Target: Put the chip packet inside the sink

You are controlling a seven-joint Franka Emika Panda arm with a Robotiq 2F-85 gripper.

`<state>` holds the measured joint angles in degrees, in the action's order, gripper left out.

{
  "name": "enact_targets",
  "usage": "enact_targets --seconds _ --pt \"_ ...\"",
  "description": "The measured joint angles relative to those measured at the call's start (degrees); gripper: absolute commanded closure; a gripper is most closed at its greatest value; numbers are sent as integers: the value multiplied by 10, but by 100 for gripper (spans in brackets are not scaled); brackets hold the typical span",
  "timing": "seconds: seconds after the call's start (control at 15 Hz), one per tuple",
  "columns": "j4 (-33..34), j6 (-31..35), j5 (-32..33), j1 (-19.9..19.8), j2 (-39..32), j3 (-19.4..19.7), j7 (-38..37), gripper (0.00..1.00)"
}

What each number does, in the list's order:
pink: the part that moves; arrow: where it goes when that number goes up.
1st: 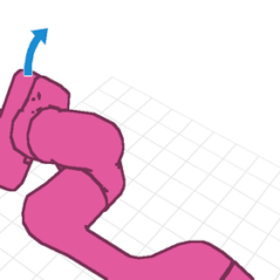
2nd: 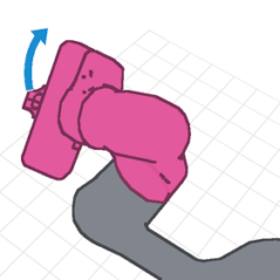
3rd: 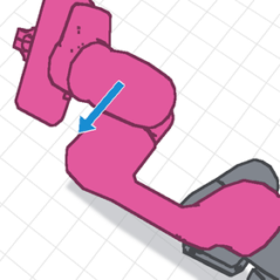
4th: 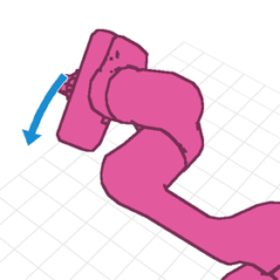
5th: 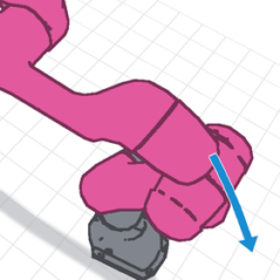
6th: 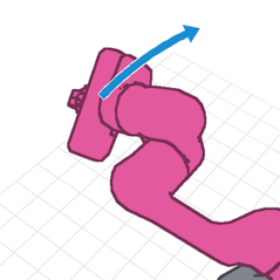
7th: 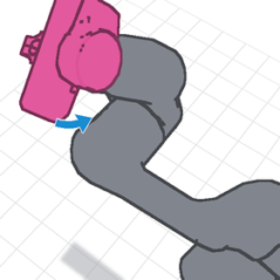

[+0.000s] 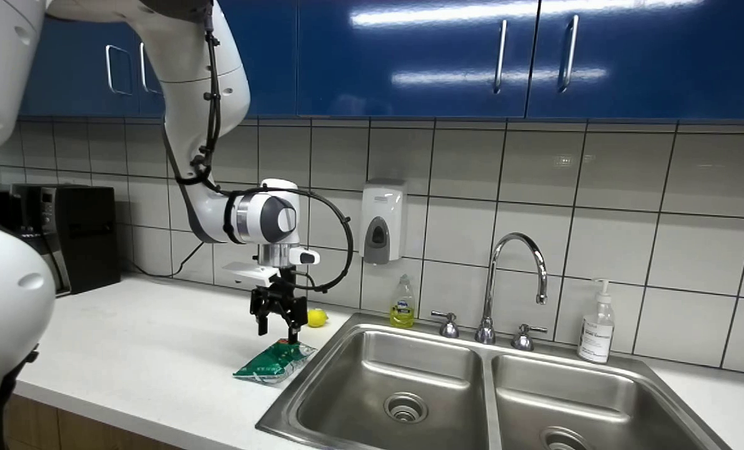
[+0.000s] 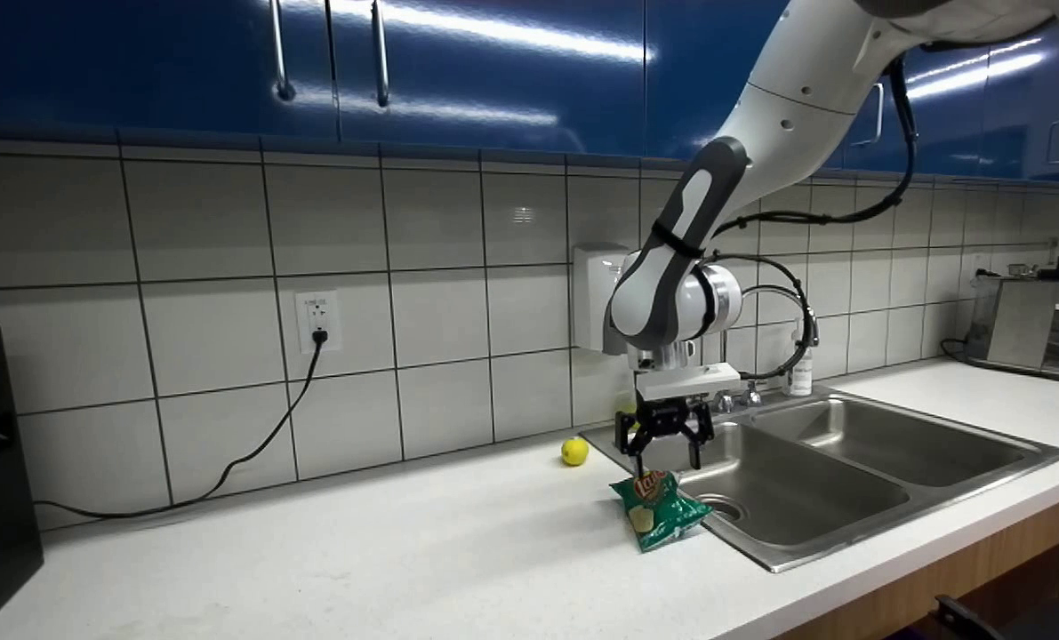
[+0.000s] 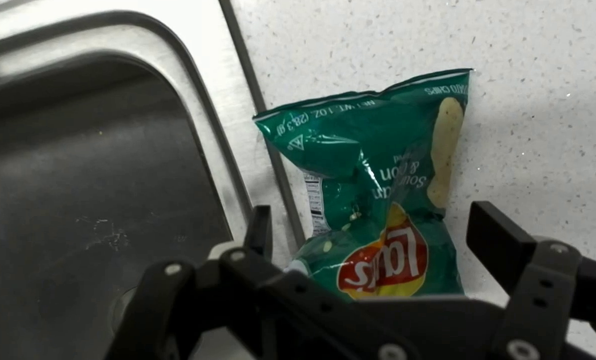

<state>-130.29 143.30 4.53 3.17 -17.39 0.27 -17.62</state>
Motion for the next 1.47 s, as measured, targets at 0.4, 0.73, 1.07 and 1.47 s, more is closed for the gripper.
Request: enact_targets --seconds 0.4,0.73,1.07,1.47 --pt "12 2 0 4 -26 9 0 0" --pt "19 4 -1 5 -41 13 0 0" --pt "24 4 -1 5 -47 14 0 34" --pt "30 5 -2 6 -53 14 0 82"
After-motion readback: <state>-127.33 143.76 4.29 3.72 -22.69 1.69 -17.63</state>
